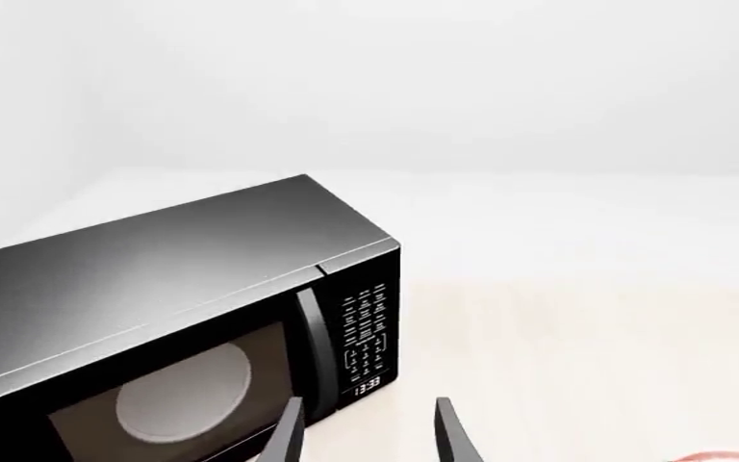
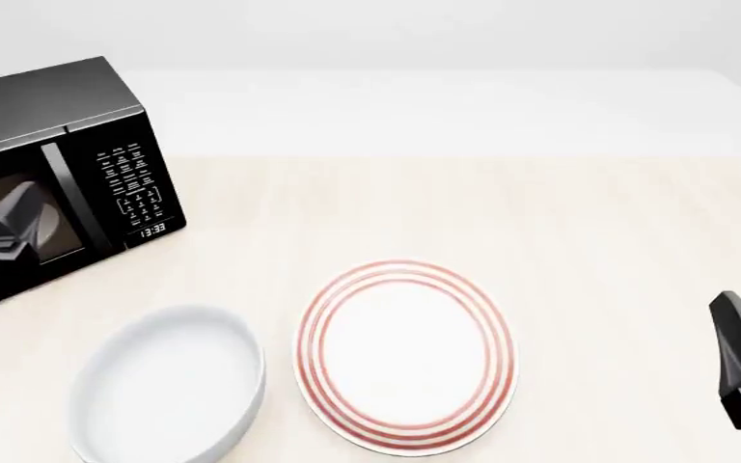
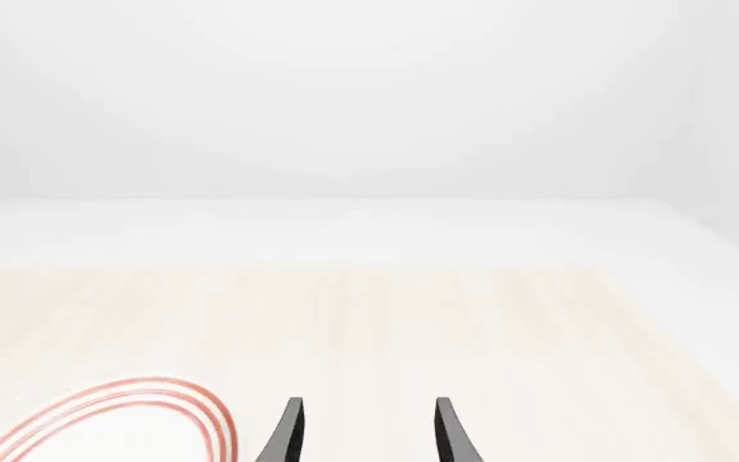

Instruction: Open the microwave.

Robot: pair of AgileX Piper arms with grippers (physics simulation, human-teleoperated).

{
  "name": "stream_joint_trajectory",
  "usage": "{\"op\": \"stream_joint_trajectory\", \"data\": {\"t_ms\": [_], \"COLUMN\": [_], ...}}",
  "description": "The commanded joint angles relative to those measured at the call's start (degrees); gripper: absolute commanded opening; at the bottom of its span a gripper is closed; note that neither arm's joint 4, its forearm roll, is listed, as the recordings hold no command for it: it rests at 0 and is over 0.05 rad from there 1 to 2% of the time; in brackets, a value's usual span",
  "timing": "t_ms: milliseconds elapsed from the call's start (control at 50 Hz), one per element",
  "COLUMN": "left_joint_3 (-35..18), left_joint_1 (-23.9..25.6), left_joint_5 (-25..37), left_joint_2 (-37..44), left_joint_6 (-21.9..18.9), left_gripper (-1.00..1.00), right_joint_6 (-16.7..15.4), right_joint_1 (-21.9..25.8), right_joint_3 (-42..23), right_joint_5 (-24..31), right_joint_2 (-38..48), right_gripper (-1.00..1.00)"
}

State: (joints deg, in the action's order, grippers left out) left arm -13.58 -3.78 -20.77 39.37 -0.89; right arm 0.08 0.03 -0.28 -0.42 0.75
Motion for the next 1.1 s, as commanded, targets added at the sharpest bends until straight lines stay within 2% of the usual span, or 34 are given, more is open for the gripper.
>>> {"op": "stream_joint_trajectory", "data": {"t_ms": [20, 600, 1100], "left_joint_3": [-2.1, -5.3, -8.4], "left_joint_1": [-0.8, -2.9, -3.7], "left_joint_5": [-4.6, -7.8, -11.0], "left_joint_2": [8.6, 19.1, 28.3], "left_joint_6": [0.6, 1.9, 1.1], "left_gripper": [1.0, 1.0, 1.0], "right_joint_6": [0.0, 0.0, 0.0], "right_joint_1": [0.0, 0.0, 0.0], "right_joint_3": [0.0, 0.0, 0.0], "right_joint_5": [-0.2, 0.6, 0.6], "right_joint_2": [0.2, -0.5, -0.5], "right_gripper": [1.0, 1.0, 1.0]}}
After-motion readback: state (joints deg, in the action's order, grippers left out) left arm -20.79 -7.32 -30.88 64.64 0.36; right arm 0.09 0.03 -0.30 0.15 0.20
